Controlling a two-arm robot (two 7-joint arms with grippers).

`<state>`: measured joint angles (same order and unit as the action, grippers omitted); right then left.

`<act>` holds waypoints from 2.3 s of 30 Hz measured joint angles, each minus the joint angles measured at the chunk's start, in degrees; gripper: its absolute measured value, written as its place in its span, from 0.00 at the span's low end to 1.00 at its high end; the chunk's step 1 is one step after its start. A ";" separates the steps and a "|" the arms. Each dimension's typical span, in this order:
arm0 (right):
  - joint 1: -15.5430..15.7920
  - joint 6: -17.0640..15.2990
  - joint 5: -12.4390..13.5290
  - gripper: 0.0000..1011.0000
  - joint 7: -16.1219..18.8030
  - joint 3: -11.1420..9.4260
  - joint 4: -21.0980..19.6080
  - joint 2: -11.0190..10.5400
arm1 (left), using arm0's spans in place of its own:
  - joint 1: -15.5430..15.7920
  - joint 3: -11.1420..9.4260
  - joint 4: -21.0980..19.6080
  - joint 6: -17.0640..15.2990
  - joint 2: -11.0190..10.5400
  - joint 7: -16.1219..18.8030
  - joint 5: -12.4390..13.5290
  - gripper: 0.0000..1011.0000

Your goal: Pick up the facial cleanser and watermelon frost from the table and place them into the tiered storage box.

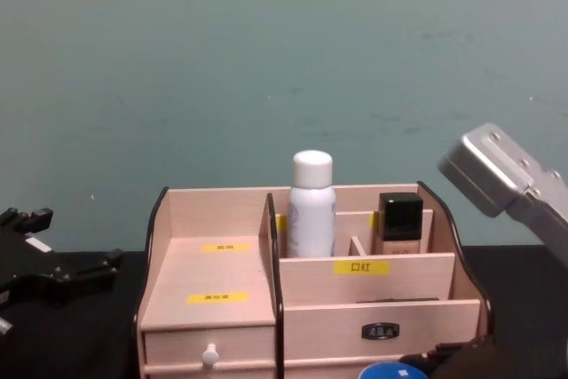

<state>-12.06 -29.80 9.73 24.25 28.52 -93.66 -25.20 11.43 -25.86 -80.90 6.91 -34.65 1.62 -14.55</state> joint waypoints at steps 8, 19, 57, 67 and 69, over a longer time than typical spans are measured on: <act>0.04 0.14 0.10 0.72 0.22 -0.10 0.00 0.01 | 0.00 0.00 0.00 0.00 0.00 0.00 0.00 1.00; 0.39 0.92 0.79 0.72 1.34 -0.80 -2.40 -0.57 | 0.00 0.00 0.00 0.00 0.00 0.00 0.00 1.00; -17.79 0.92 4.13 0.72 5.24 7.63 4.98 7.22 | 0.00 0.00 0.00 0.00 0.00 0.00 0.00 1.00; -21.26 1.53 3.58 0.72 3.69 8.74 11.40 10.46 | 0.00 0.00 0.00 0.00 0.00 0.00 0.00 1.00; -21.67 1.59 3.42 0.72 3.46 8.84 12.24 10.95 | 0.00 0.00 0.00 0.00 0.00 0.00 0.00 1.00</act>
<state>-33.73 -28.21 13.15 27.71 37.36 -81.42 -14.25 11.43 -25.86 -80.90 6.91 -34.64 1.62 -14.55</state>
